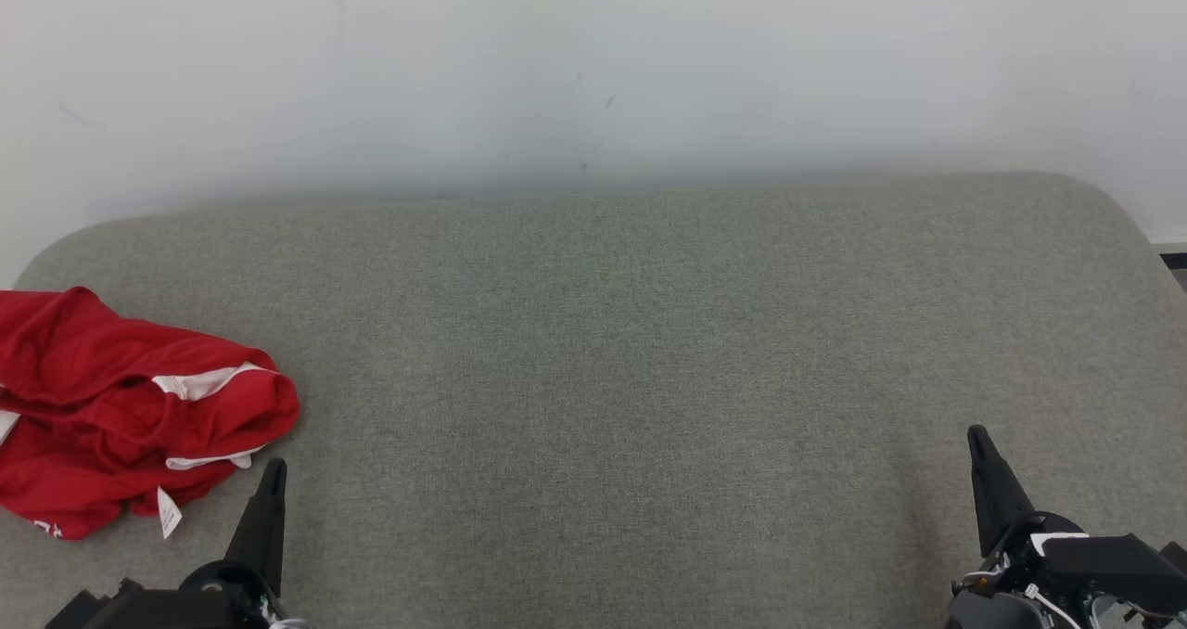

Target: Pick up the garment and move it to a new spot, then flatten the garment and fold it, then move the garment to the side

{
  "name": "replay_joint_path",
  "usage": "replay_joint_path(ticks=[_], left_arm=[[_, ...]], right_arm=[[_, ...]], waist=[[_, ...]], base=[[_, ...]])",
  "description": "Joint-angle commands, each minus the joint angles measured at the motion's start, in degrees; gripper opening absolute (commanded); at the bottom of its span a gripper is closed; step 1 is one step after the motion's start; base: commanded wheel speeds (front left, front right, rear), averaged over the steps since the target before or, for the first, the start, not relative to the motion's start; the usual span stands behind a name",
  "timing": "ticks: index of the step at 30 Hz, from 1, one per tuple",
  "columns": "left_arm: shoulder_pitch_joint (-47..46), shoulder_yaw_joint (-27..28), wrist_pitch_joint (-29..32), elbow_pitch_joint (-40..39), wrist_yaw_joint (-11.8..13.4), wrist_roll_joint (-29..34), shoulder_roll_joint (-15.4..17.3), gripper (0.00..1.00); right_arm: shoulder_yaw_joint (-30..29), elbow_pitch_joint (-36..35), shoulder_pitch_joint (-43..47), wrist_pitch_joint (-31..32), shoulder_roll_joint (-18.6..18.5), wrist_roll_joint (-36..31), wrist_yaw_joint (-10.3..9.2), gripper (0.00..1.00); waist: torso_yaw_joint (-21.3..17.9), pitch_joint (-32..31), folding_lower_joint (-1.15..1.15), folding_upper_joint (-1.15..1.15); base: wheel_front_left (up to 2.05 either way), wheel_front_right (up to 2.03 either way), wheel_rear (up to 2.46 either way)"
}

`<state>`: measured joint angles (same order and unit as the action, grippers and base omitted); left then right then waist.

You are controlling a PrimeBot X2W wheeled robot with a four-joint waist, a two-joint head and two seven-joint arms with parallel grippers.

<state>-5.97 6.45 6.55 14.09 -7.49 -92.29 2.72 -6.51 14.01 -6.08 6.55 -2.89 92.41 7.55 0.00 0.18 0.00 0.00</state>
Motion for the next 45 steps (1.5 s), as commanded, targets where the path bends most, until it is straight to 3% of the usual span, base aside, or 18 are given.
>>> replay_joint_path(ticks=[1, 45], left_arm=[[-0.6, 0.1, 0.1, -0.2, 0.0, -0.3, 0.3, 0.0], [-0.6, 0.1, 0.1, -0.1, 0.0, -0.3, 0.3, 0.0]], right_arm=[[-0.1, -0.1, -0.3, 0.1, 0.1, 0.0, -0.13, 0.0], [-0.1, -0.1, -0.3, 0.1, 0.1, 0.0, -0.13, 0.0]], waist=[[0.0, 0.0, 0.0, 0.0], [0.0, 0.0, 0.0, 0.0]], base=[[0.0, 0.0, 0.0], [0.0, 0.0, 0.0]])
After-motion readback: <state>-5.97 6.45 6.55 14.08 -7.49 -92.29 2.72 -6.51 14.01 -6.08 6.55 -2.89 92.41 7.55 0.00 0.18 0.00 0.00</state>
